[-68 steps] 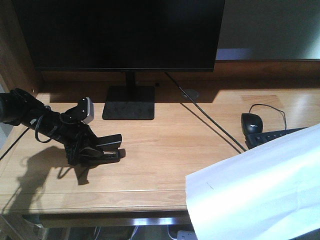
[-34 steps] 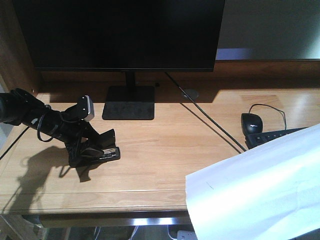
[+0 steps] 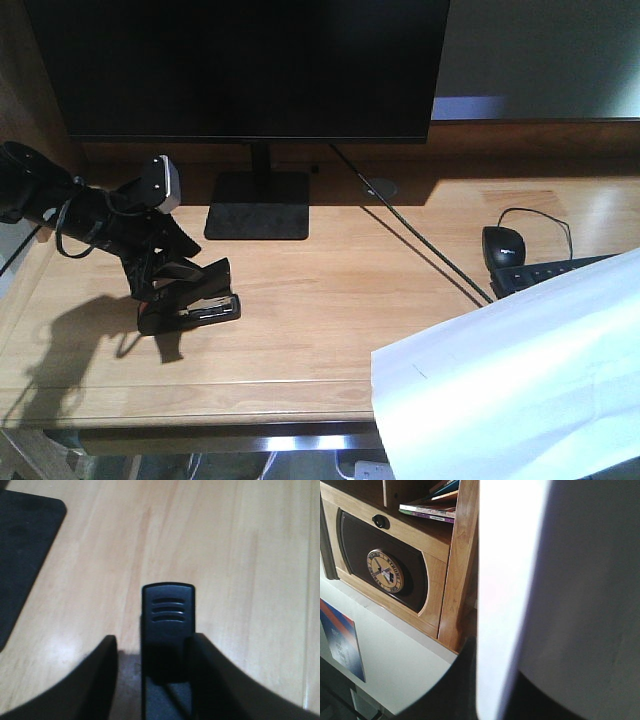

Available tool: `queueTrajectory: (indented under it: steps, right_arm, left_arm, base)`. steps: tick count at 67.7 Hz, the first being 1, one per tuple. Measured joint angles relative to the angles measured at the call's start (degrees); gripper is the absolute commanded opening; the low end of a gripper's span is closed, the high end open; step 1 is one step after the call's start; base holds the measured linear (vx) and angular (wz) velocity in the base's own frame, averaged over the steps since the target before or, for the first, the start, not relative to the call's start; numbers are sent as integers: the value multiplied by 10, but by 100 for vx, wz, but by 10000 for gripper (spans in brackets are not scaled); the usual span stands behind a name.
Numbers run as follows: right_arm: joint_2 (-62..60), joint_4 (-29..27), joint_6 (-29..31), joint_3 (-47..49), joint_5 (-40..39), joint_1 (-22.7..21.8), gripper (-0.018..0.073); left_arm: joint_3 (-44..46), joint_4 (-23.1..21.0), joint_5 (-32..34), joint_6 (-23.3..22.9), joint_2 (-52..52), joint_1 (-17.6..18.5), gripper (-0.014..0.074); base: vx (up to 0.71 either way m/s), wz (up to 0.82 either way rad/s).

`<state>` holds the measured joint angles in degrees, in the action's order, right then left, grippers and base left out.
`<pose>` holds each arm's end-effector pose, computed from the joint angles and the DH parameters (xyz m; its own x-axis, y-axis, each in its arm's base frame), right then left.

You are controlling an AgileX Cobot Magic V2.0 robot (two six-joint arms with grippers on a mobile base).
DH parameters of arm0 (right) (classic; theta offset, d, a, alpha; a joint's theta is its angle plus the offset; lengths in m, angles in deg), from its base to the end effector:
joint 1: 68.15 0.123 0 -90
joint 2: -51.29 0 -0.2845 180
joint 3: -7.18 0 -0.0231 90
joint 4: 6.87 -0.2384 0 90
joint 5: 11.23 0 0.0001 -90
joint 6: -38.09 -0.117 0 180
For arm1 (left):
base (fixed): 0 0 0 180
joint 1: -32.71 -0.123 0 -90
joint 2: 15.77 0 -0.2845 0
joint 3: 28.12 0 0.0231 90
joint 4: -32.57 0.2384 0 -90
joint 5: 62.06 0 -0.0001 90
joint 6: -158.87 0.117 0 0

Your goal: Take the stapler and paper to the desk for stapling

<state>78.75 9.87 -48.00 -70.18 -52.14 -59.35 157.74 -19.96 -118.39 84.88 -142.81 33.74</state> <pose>0.0838 0.0353 0.2638 -0.1863 0.9229 -0.3369 -0.4898 0.2100 0.8461 0.4106 -0.0847 0.1622 -0.1377 0.7087 -0.6919 0.9700 0.2378 0.0505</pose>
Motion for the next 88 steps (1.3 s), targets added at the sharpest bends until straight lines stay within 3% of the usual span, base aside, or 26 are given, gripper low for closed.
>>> queueTrajectory:
  steps: [8, 88]
  right_arm:
    - [0, 0, 0, 0, 0, 0, -5]
    - [0, 0, 0, 0, 0, 0, -5]
  left_arm:
    - [0, 0, -3, -3, -1, 0, -10]
    - [0, 0, -28, -4, -5, 0, -7]
  base:
    - [0, 0]
    - [0, 0]
